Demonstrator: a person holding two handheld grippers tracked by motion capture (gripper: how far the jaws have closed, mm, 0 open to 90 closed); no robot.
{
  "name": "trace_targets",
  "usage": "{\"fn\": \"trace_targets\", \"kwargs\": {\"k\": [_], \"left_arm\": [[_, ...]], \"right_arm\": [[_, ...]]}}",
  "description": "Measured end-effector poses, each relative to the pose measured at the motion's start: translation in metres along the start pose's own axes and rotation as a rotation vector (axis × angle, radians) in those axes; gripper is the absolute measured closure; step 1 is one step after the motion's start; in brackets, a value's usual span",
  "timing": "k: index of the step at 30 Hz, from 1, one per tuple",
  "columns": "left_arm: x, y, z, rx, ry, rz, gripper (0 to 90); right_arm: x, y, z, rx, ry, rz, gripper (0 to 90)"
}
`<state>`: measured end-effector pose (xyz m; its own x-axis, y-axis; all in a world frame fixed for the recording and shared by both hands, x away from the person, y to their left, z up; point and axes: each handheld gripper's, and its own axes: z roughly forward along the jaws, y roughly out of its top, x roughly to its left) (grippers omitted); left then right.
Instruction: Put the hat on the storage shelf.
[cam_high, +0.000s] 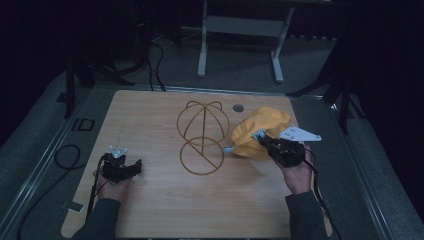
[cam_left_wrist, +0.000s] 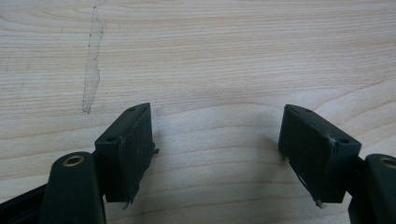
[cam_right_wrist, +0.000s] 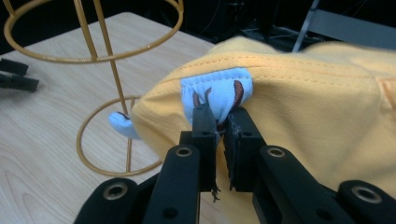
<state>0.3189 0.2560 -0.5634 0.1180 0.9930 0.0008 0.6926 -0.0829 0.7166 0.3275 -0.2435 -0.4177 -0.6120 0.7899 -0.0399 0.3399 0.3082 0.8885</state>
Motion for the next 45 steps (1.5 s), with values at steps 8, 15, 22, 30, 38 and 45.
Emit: {"fn": "trace_targets", "kwargs": {"k": [8, 15, 22, 30, 38, 45], "left_arm": [[0.000, 0.000, 0.000, 0.000, -0.001, 0.000, 26.6], [0.000, 0.000, 0.000, 0.000, -0.001, 0.001, 26.6], [0.000, 0.000, 0.000, 0.002, -0.001, 0.002, 26.6], [0.000, 0.000, 0.000, 0.003, -0.002, 0.001, 26.6], [0.000, 0.000, 0.000, 0.004, -0.001, 0.001, 26.5], [0.000, 0.000, 0.000, 0.004, -0.001, 0.001, 26.5]], "right_arm": [[-0.013, -0.006, 0.001, 0.017, -0.036, 0.070, 83.4], [-0.019, -0.012, -0.001, 0.021, -0.047, 0.093, 83.4], [-0.012, -0.002, -0.012, -0.028, 0.017, 0.090, 83.4], [-0.014, 0.001, -0.010, -0.023, 0.035, 0.137, 83.3], [-0.027, -0.016, -0.002, 0.029, 0.019, 0.247, 78.6], [-0.025, -0.020, -0.005, 0.045, 0.004, 0.204, 68.8]]}}
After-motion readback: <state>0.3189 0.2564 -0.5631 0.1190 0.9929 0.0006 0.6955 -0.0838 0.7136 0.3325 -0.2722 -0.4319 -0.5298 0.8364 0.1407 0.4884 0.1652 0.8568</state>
